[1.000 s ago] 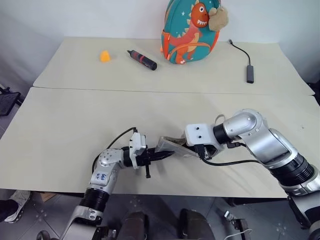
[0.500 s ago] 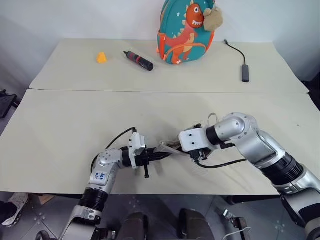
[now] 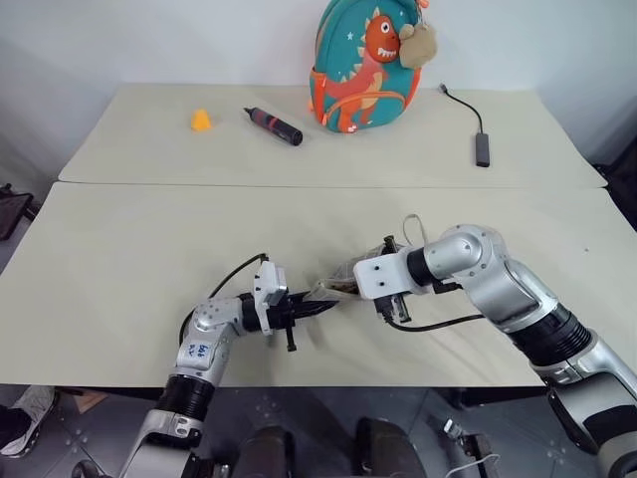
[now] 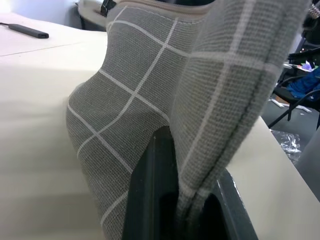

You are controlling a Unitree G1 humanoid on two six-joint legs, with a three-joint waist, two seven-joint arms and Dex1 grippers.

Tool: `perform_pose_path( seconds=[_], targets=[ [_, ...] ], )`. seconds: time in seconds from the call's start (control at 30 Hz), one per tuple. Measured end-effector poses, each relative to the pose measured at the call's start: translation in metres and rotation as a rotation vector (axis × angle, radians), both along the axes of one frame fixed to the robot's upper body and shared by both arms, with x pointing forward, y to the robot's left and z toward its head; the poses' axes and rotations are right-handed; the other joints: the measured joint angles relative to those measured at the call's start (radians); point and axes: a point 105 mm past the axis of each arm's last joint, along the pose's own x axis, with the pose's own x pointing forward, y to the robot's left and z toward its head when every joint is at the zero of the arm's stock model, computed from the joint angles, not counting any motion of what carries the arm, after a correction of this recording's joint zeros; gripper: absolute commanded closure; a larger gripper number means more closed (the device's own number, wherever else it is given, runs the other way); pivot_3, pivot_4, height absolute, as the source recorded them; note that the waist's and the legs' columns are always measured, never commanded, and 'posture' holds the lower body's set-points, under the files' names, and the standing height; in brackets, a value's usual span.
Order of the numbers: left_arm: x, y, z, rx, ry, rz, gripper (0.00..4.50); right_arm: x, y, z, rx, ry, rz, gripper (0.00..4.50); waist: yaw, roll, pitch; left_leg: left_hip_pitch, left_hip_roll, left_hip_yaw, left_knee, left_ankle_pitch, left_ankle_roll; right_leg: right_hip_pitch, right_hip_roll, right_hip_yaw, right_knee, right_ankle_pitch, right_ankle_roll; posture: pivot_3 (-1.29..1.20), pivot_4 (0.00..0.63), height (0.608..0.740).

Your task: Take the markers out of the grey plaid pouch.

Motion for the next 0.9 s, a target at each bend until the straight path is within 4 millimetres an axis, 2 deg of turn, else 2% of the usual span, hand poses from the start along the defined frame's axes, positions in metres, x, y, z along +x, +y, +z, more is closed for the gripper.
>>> perform_pose_path(
  seconds=[0.07,0.17,0.3,0.47,0.63,0.9],
  targets=[
    [0.0,-0.002,0.001,-0.012,0.008,-0.004,4.5,-0.005,-0.006,0.001,0.025,0.027,0.021,4.49,0.003,0.0,0.0,-0.001,0.0,0.0,0.0,0.0,0.0,0.0,0.0,-0.001,-0.001,0.0,0.0,0.0,0.15,0.74],
    [0.001,0.001,0.006,-0.037,0.014,0.006,4.5,-0.011,-0.013,0.014,0.108,0.035,0.068,4.49,0.004,0.0,0.001,-0.002,-0.001,-0.001,-0.001,0.0,0.001,0.0,0.0,-0.001,-0.003,0.0,0.0,0.0,0.15,0.74],
    [0.001,0.002,0.006,-0.044,0.021,0.008,4.5,-0.009,-0.029,0.027,0.177,0.043,0.073,4.49,0.004,0.0,0.001,-0.002,-0.001,0.0,-0.001,0.0,0.001,0.0,0.0,-0.002,-0.003,0.0,0.0,0.0,0.15,0.74],
    [0.002,0.004,0.007,-0.048,0.021,0.012,4.5,-0.009,-0.044,0.048,0.386,0.089,0.069,4.49,0.004,-0.001,0.001,-0.002,0.0,0.0,-0.001,0.0,0.001,0.0,0.0,-0.002,-0.004,0.0,0.0,0.0,0.15,0.74],
    [-0.001,0.006,0.006,-0.045,0.027,0.015,4.5,-0.016,-0.058,0.054,0.596,0.229,-0.004,4.49,0.005,-0.001,0.001,-0.002,0.0,-0.001,-0.002,0.0,0.001,0.001,0.0,-0.002,-0.005,0.0,0.0,0.0,0.15,0.74],
    [-0.003,0.006,0.008,-0.055,0.057,0.002,4.5,-0.033,-0.058,0.072,0.749,0.316,-0.023,4.49,0.006,0.0,0.001,-0.002,0.0,-0.002,-0.002,-0.001,0.0,0.001,0.0,-0.002,-0.005,0.0,0.0,0.0,0.15,0.74]
  ],
)
